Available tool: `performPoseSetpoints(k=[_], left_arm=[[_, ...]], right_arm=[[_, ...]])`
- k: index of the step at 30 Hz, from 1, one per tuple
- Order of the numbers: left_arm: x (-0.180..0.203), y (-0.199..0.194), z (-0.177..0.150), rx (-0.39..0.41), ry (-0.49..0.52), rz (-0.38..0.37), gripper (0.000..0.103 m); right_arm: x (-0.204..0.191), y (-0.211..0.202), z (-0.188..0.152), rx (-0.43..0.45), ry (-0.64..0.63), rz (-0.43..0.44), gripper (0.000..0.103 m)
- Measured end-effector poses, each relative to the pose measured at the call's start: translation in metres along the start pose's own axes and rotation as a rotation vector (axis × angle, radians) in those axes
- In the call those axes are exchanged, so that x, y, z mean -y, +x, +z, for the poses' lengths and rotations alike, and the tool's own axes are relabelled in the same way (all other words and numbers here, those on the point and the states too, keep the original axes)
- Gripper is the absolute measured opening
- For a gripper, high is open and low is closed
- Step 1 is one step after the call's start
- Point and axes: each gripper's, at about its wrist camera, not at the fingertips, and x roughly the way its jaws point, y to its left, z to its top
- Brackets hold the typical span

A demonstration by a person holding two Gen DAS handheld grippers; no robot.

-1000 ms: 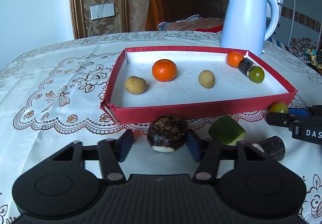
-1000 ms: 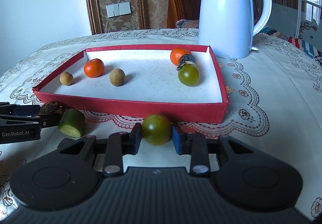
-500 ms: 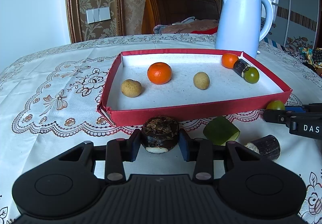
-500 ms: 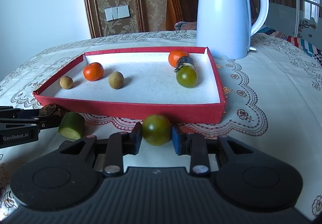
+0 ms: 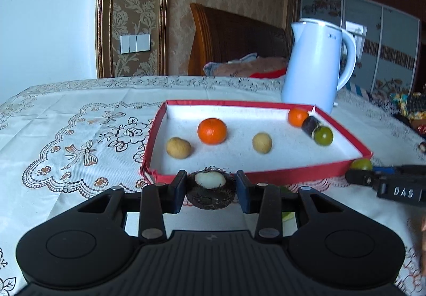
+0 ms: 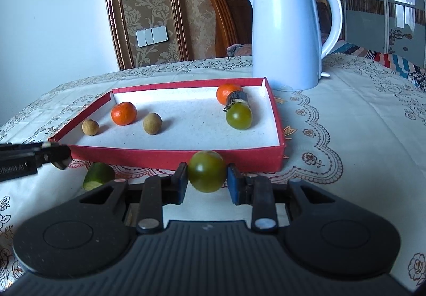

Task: Organize fruits
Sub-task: 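Close the left gripper on the dark round fruit while the right closes on the green tomato, then carry the dark round fruit and green tomato up and over the tray with both grippers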

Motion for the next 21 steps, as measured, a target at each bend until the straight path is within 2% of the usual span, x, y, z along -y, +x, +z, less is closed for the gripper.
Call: performPoseSetpoints(k=[5, 15, 21], left_arm=[[-0.003, 0.007, 0.000, -0.035, -0.012, 0.000, 0.038], [-0.003, 0.004, 0.010, -0.009, -0.041, -0.003, 0.038], [-0.003, 0.012, 0.022, -0.011, -0.055, 0.004, 0.038]], right_arm=[[0.001, 0.000, 0.000, 0.000, 0.005, -0.003, 0.029], [-0.001, 0.001, 0.002, 0.012, -0.005, -0.005, 0.029], [-0.004, 0.002, 0.016, 0.047, -0.018, -0.012, 0.029]])
